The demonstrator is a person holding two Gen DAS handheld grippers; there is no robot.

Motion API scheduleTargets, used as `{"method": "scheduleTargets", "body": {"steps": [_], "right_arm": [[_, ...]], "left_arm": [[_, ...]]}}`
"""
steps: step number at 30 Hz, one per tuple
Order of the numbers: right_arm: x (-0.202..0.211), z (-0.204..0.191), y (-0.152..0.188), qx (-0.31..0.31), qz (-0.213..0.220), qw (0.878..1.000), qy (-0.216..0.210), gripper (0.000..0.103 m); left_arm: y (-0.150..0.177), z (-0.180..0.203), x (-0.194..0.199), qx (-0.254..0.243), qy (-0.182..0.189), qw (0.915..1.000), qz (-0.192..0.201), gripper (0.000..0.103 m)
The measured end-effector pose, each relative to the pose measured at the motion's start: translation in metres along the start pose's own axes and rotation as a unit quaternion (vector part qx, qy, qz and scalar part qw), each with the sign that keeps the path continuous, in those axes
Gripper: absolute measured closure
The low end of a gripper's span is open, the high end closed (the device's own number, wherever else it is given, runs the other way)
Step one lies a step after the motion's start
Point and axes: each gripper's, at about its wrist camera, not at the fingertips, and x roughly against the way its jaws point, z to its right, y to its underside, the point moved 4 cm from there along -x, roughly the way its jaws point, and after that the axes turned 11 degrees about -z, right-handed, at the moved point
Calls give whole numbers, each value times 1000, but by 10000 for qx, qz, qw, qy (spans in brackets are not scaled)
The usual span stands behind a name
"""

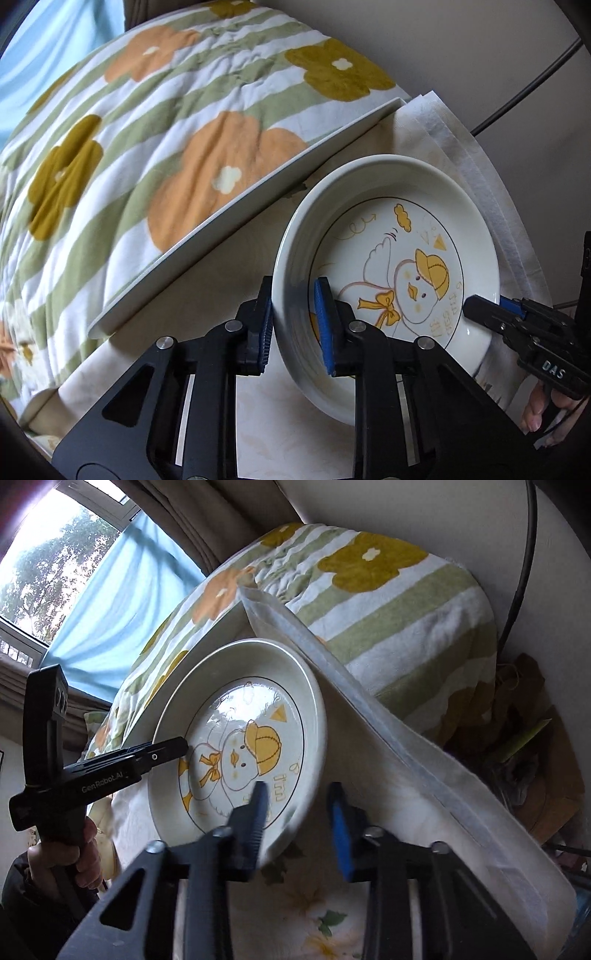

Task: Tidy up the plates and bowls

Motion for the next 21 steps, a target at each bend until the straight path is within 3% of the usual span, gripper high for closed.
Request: {"method": "scheduleTargets", "body": {"steps": [1, 11, 21], "right_arm": [[-1, 0, -1, 3, -5, 10000, 11, 86], [1, -3, -4, 286, -19, 9996, 59, 86], [44, -36, 3, 958, 39, 9954, -74, 86]], "left_arm": [[0, 0, 0, -4, -7, 10000, 1, 84], [3, 1, 9, 54, -79, 9999, 114, 85], [43, 2, 82, 432, -121, 9962, 745, 85]]}}
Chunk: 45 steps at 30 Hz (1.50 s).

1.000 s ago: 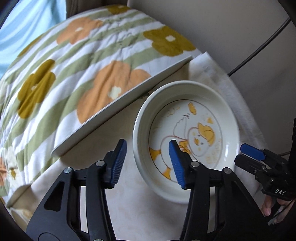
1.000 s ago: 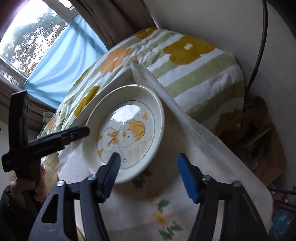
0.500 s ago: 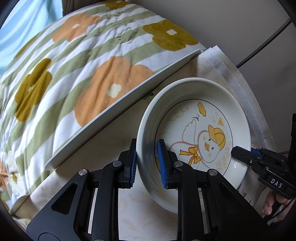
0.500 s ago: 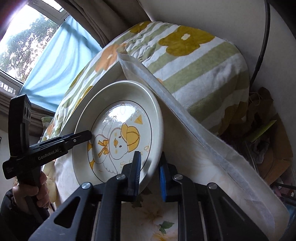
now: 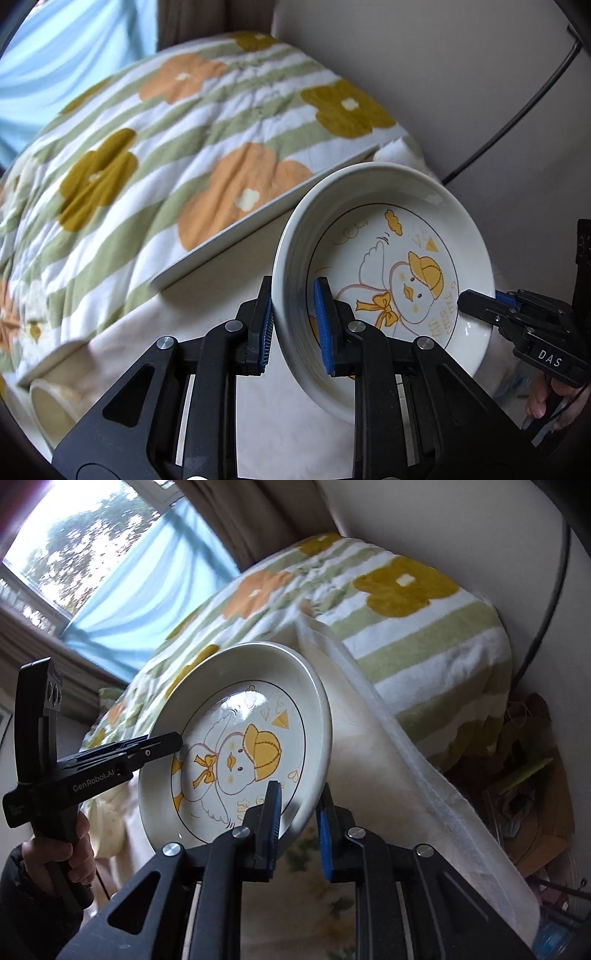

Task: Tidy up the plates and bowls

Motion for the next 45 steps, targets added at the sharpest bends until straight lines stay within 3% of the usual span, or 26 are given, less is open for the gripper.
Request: {"method": "scheduleTargets", "body": {"steps": [7, 13, 23, 36, 45], "right_arm": [[34, -48, 26, 586, 53, 9982, -64, 86], [47, -90, 74, 1006, -40, 9947, -211, 86], [26, -142, 153, 1616, -538, 9839, -535, 86], [-32, -179, 192, 2868, -1253, 9484, -500, 86], [-59, -197, 204, 3465, -1384, 9272, -319, 86]], "left_arm": [[64, -15, 62, 510, -61, 9976, 473, 85], [148, -34, 98, 1001, -110, 9930, 612, 85], [272, -65, 127, 1793, -343, 9810, 664, 85], [383, -90, 96, 2933, -491, 9533, 528, 85], [406, -99, 66, 3366, -647, 9383, 453, 84]]}}
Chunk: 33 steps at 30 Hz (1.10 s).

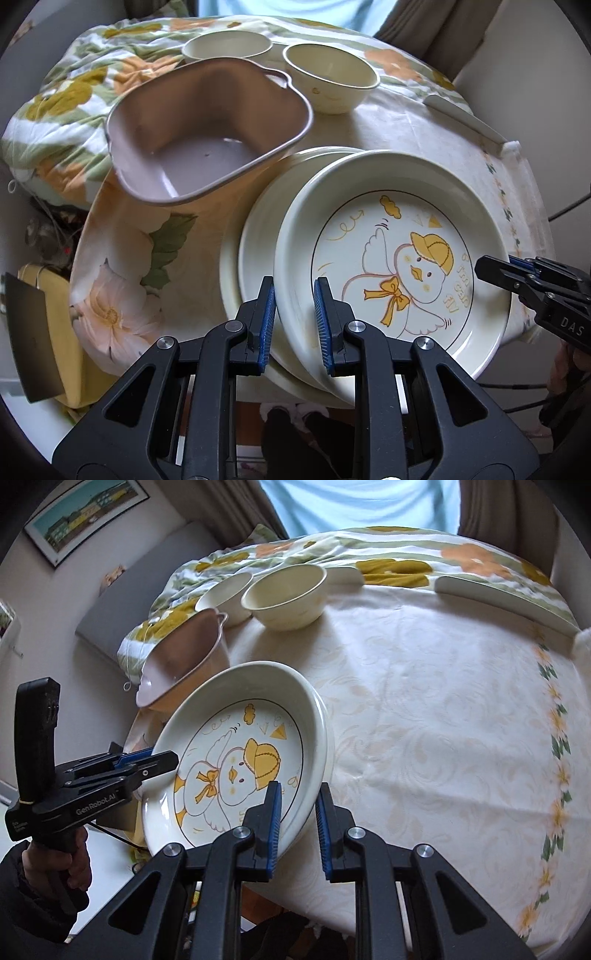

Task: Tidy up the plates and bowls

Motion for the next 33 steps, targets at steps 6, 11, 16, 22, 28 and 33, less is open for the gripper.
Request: {"method": "scheduleTargets", "body": {"steps": [6, 11, 16, 22, 28, 33], "right_arm": [[-2, 0, -1, 93, 9, 9999, 143, 86], [-2, 3, -2, 104, -13, 9997, 213, 86], [-4, 1, 0, 211, 4, 9992, 341, 86], [-8, -2, -2, 357, 25, 9981, 492, 86], [-14, -4, -2, 372, -2, 9979, 533, 86], [-16, -6, -4, 362, 3, 9970, 679, 86]], "left_arm": [[-8, 6, -5, -79, -182, 9998, 39, 85], [-12, 15, -6, -325, -512, 9981, 112, 84], [-12, 25, -8, -685, -1054, 9919, 205, 84], [-8, 28, -7, -867, -1434, 9854, 312, 84], [-8, 26, -3, -887, -1593, 9825, 376, 84], [-8, 27, -3, -886, -1665, 9813, 383, 84]]}}
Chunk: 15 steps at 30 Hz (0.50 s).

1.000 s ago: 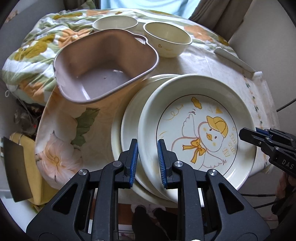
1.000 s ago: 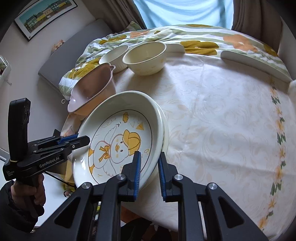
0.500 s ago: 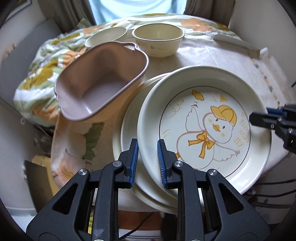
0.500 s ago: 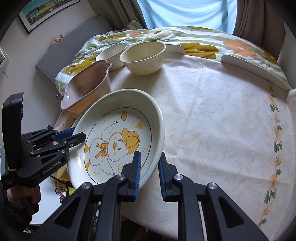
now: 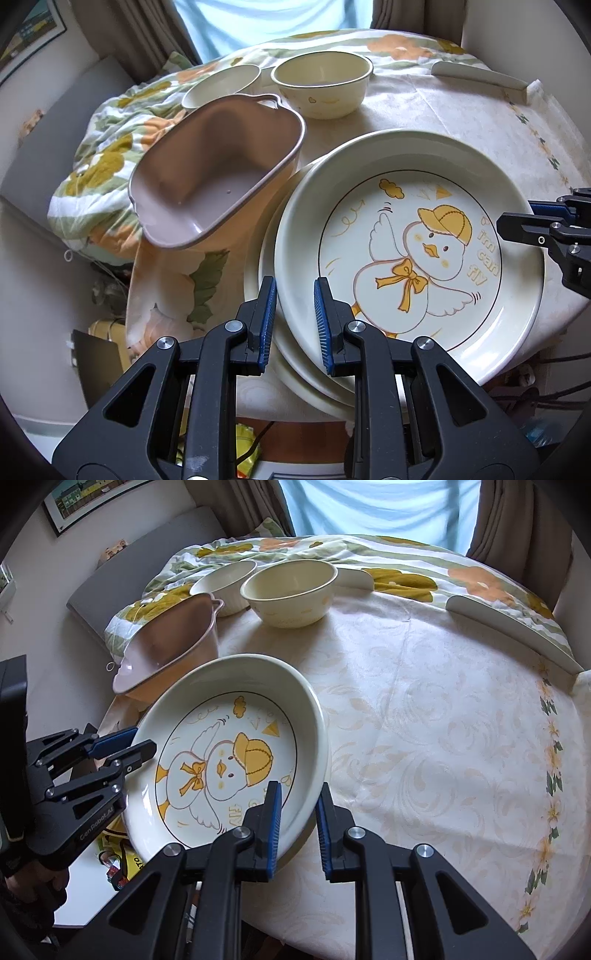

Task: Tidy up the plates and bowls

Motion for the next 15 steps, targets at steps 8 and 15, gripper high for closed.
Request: {"method": "scheduleTargets", "body": {"steps": [8, 15], "right_arm": [[-3, -6, 1, 127, -39, 9994, 319, 86], [-3, -5, 1, 126, -30, 9992, 367, 86]], "left_arm": [[0, 4, 4, -118, -290, 9995, 65, 84], [0, 1, 4, -46, -297, 9995, 55, 84]]}}
